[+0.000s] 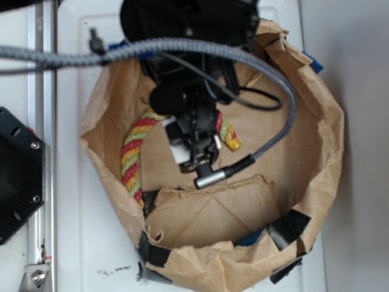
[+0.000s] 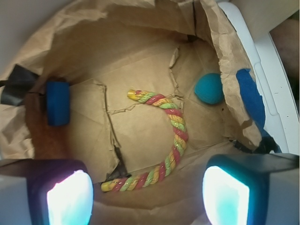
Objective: Grab the multicolored rope.
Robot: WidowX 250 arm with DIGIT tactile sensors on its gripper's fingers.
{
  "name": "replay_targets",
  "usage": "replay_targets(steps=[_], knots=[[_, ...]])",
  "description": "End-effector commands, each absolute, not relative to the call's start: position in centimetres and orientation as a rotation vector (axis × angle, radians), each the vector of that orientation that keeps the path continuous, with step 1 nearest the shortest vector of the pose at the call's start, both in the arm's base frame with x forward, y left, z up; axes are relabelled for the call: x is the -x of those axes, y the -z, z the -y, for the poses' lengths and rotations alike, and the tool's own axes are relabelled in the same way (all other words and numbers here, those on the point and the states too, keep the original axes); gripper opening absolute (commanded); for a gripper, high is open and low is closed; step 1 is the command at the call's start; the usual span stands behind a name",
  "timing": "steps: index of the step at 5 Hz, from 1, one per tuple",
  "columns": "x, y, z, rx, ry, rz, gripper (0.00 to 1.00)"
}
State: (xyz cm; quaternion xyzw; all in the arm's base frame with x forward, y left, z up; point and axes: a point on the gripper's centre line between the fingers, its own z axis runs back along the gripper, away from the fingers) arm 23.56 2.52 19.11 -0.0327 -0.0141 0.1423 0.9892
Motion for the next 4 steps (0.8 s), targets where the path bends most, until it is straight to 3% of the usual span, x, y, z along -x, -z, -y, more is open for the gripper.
replay_targets(steps=[1, 2, 3, 4], knots=[[-23.9, -20.6, -3.2, 0.066, -0.296, 0.091, 1.00], [-23.9, -20.6, -3.2, 0.066, -0.296, 0.091, 1.00], [-24.8, -16.7, -3.3, -0.001, -0.277, 0.096, 1.00], [-25.4, -14.5, -3.5, -0.037, -0.258, 0.083, 1.00]])
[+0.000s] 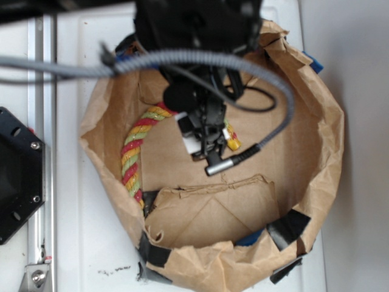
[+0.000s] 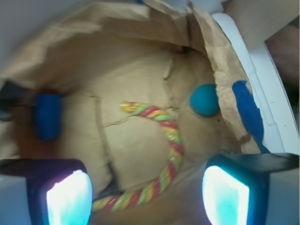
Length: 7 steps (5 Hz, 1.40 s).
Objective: Grab the multicolored rope.
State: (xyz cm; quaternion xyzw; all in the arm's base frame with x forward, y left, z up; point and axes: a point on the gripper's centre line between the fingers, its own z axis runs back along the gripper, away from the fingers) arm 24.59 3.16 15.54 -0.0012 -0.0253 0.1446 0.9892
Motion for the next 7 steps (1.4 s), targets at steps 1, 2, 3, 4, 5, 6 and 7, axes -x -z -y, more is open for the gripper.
replay_targets(steps=[1, 2, 3, 4, 5, 6, 7], knots=[[-26.6, -12.2, -4.1, -0.060, -0.260, 0.068, 1.00], [-26.9, -10.4, -3.8, -0.092, -0.237, 0.069, 1.00], [-26.1, -10.3, -4.3, -0.065, -0.237, 0.059, 1.00], [-24.7, -11.2, -4.7, -0.043, -0.243, 0.064, 1.00], [-24.0, -11.5, -5.3, -0.055, -0.267, 0.091, 1.00], [-23.2, -11.4, -6.0, -0.057, -0.276, 0.091, 1.00], [-22.7, -10.2, -6.5, -0.052, -0.272, 0.119, 1.00]])
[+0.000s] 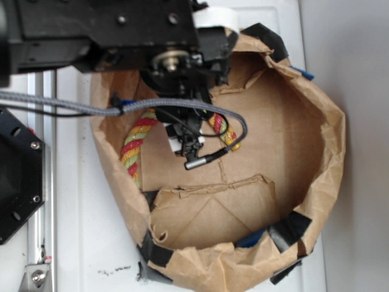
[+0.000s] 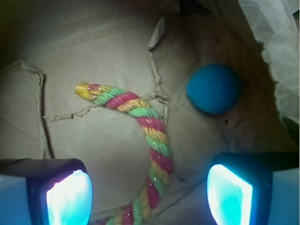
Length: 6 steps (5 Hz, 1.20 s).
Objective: Grab the multicolored rope.
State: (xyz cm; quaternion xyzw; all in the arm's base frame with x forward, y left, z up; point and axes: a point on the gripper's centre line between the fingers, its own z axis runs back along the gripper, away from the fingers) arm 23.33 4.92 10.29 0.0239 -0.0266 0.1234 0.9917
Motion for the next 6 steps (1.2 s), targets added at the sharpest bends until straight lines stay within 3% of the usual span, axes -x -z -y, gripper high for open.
replay_targets(steps=[1, 2, 4, 5, 6], knots=[[-22.8, -8.7, -6.5, -0.029, -0.263, 0.136, 1.00], [-23.7, -6.8, -5.8, -0.008, -0.256, 0.135, 1.00], [-24.2, -5.8, -5.5, -0.038, -0.281, 0.103, 0.96], [-24.0, -6.1, -5.6, -0.050, -0.290, 0.125, 0.00], [-23.9, -6.4, -5.7, -0.053, -0.288, 0.137, 0.00]])
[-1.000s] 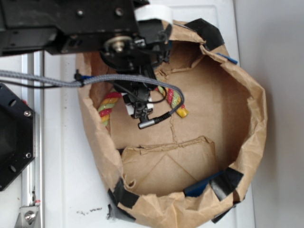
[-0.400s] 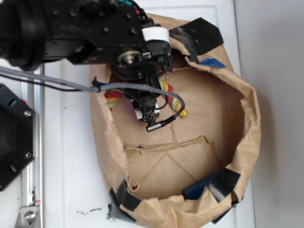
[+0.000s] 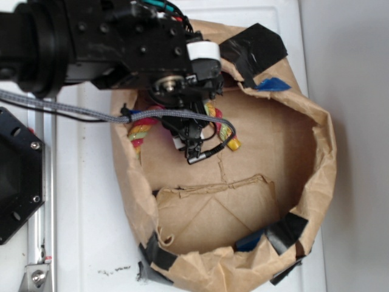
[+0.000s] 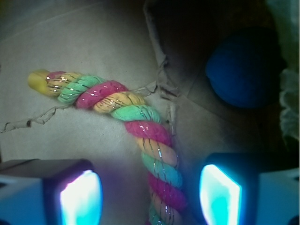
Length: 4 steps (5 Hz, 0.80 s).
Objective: Grab the multicolored rope.
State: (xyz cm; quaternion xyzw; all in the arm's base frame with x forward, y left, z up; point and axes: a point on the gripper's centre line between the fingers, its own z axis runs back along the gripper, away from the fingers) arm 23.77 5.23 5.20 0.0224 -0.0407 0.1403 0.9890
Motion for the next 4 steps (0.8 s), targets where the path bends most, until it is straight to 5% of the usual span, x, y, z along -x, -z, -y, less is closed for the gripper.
replay_targets(steps=[1, 2, 4], knots=[[-23.98, -6.48, -5.72, -0.064, -0.285, 0.148, 0.00], [-24.24, -6.96, -5.96, -0.055, -0.292, 0.142, 1.00], [-24.74, -7.20, -5.89, -0.044, -0.284, 0.148, 1.00]])
